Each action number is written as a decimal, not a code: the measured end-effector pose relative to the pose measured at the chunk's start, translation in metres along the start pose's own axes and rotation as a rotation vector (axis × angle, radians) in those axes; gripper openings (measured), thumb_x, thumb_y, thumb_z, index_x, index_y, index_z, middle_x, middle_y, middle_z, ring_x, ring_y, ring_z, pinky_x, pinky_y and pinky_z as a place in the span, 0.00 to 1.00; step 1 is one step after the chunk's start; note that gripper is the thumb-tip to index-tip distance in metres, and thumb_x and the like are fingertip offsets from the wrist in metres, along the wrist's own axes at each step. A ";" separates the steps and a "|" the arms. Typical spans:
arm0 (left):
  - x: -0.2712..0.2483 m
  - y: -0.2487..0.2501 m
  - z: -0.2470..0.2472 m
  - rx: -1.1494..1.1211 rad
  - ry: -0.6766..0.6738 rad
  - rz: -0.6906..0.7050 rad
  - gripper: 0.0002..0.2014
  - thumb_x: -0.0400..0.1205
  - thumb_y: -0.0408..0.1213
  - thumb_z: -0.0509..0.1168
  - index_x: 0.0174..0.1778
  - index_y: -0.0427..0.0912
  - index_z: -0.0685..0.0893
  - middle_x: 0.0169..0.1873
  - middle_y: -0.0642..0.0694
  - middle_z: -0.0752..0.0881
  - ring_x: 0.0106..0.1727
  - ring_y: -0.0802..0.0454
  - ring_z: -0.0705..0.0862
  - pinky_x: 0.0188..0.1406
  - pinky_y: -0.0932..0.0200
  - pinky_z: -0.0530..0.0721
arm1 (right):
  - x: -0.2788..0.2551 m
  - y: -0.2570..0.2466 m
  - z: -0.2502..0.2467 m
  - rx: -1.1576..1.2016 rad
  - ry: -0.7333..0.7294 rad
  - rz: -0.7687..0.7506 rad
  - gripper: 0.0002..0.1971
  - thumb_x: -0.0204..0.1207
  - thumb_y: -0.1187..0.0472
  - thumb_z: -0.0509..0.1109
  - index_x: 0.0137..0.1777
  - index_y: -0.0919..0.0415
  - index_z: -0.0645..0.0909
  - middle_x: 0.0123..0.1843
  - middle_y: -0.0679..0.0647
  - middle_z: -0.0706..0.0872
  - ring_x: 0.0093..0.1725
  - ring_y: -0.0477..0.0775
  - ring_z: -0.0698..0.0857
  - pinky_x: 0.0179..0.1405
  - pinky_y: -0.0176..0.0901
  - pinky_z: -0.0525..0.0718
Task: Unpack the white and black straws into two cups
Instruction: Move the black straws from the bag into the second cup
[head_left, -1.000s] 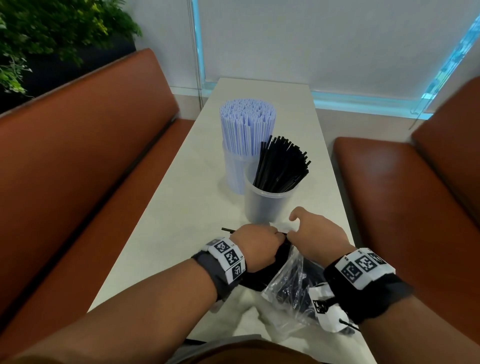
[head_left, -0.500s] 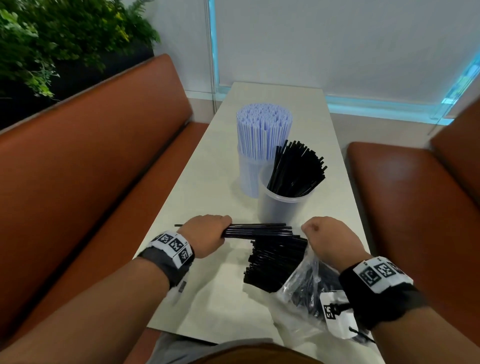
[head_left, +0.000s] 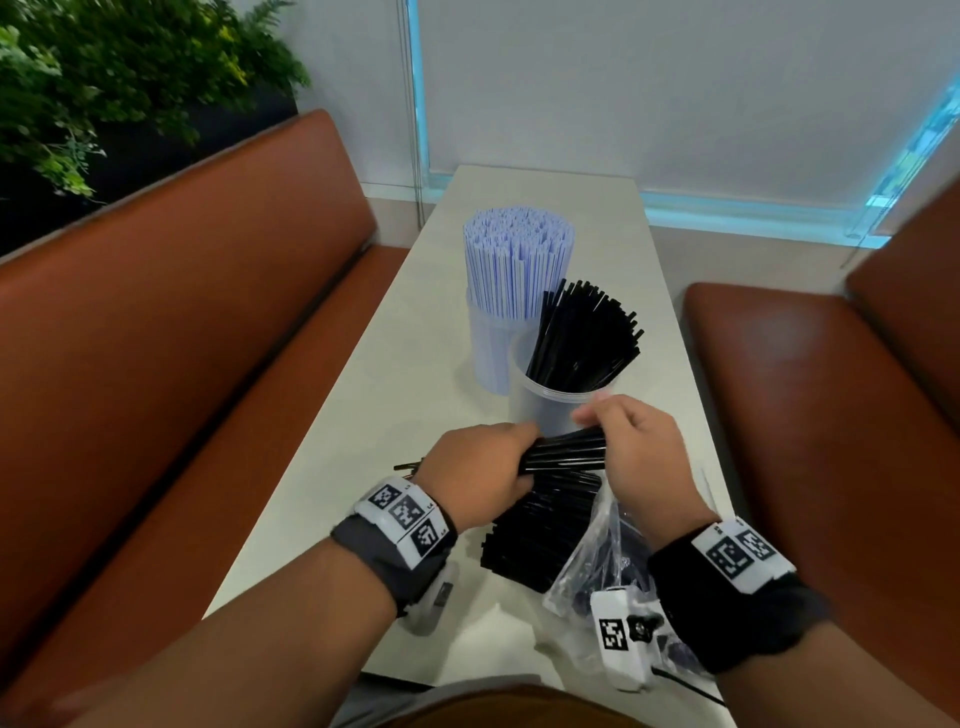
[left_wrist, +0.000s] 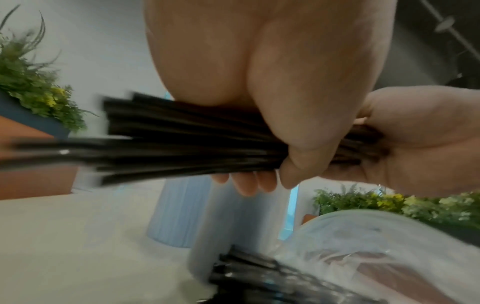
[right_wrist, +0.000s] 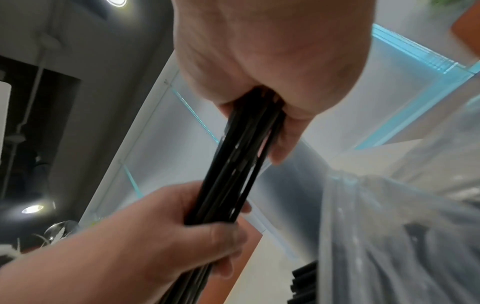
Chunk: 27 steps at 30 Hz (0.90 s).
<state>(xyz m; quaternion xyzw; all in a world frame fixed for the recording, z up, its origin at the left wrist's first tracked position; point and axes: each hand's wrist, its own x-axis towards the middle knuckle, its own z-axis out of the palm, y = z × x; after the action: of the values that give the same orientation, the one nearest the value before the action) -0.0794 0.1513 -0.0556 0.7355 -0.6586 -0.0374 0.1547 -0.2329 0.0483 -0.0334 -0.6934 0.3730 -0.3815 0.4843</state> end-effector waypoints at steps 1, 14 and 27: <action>0.004 0.008 0.001 0.003 0.016 0.000 0.15 0.79 0.48 0.67 0.61 0.51 0.77 0.45 0.51 0.87 0.44 0.45 0.85 0.34 0.54 0.75 | 0.000 -0.001 0.003 -0.005 -0.053 0.020 0.15 0.82 0.58 0.67 0.36 0.50 0.91 0.37 0.47 0.92 0.41 0.44 0.88 0.44 0.41 0.82; 0.022 0.033 -0.081 -1.603 0.622 -0.018 0.10 0.78 0.27 0.71 0.43 0.48 0.85 0.35 0.42 0.85 0.39 0.44 0.86 0.50 0.53 0.85 | 0.001 -0.002 0.003 0.578 -0.041 0.555 0.28 0.86 0.37 0.58 0.58 0.63 0.86 0.56 0.62 0.91 0.60 0.64 0.89 0.62 0.58 0.87; 0.036 0.052 -0.070 -1.752 0.558 -0.181 0.09 0.77 0.26 0.68 0.49 0.43 0.81 0.35 0.41 0.84 0.39 0.43 0.86 0.53 0.46 0.86 | 0.003 -0.011 0.011 0.736 -0.275 0.541 0.26 0.88 0.44 0.59 0.70 0.66 0.83 0.68 0.67 0.86 0.68 0.65 0.86 0.70 0.65 0.83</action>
<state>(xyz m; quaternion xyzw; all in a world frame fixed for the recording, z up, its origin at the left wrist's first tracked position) -0.1065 0.1238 0.0301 0.3869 -0.2740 -0.3554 0.8056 -0.2199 0.0530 -0.0249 -0.3977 0.3129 -0.2532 0.8245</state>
